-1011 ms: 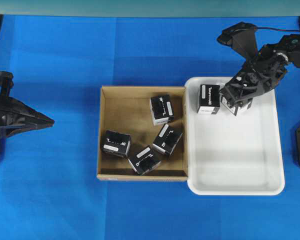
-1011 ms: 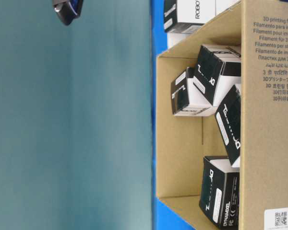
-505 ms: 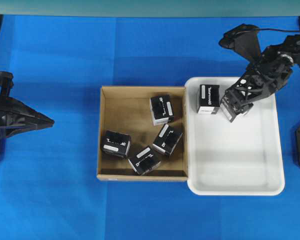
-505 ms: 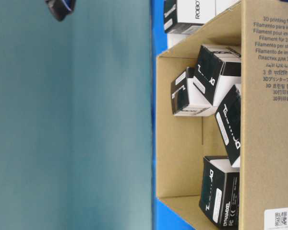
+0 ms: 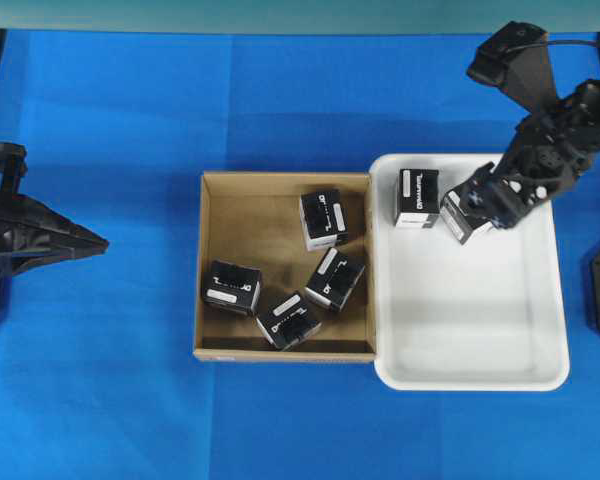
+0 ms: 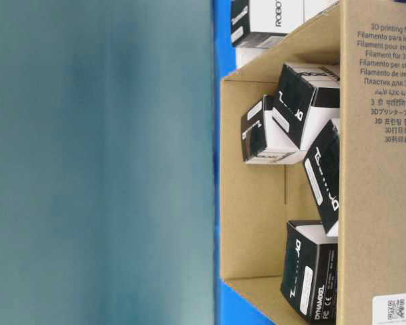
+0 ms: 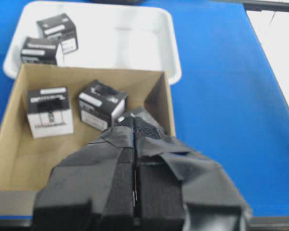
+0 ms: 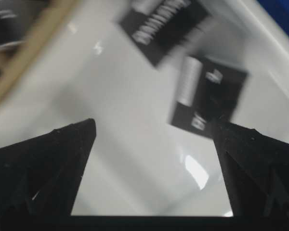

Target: Pick a box that is randomly placed inside the cardboard box.

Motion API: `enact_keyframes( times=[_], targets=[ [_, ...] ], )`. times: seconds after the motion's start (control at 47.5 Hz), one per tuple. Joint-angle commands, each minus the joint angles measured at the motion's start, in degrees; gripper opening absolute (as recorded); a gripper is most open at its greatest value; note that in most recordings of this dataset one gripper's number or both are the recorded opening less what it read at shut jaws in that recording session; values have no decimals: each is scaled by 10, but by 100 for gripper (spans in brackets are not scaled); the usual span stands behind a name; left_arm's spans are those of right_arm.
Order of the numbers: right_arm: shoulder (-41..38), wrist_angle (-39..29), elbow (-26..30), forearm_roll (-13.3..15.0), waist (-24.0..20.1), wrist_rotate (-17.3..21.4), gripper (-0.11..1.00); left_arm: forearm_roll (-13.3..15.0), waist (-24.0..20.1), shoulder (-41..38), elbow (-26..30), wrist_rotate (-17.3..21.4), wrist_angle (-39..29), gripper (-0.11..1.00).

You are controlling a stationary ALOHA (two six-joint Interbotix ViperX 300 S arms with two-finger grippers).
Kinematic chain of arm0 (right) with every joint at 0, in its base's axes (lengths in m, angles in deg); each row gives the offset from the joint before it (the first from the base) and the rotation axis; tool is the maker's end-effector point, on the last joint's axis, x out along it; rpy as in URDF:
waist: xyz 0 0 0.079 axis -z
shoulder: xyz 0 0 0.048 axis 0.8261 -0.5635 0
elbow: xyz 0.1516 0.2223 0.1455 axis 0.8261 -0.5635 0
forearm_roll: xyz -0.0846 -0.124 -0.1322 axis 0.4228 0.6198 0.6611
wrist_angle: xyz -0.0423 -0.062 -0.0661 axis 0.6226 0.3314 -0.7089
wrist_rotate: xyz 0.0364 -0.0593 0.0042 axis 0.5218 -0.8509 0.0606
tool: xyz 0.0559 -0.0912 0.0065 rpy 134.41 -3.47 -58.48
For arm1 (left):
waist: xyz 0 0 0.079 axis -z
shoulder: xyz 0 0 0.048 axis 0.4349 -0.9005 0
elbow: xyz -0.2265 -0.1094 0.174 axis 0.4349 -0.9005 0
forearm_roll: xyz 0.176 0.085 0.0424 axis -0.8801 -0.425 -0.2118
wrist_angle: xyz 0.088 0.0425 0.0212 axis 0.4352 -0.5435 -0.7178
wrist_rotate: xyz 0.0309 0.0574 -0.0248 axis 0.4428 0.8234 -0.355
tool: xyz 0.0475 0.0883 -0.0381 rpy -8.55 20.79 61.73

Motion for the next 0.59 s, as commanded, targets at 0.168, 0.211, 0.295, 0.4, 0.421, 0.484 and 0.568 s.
enact_keyframes(
  times=[0.168, 0.211, 0.295, 0.4, 0.421, 0.484, 0.568],
  targets=[
    [72, 78, 18, 0, -48, -40, 98, -1, 1, -2, 16, -2, 3, -7],
    [82, 97, 12, 1, -54, -41, 98, -1, 1, -3, 15, -2, 2, -7],
    [105, 135, -5, 4, -63, -41, 97, -1, 1, -4, 15, -2, 1, -7],
    [134, 188, -21, 4, -79, -41, 97, -1, 1, -3, 15, -2, 1, -7],
    [141, 198, -22, 4, -83, -41, 97, -1, 1, -2, 15, -2, 2, -7],
    [156, 223, -29, 6, -91, -42, 97, -1, 1, -2, 15, -2, 1, -7],
    [177, 249, -40, 16, -102, -42, 97, -1, 1, -2, 15, -2, 2, -7]
  ],
)
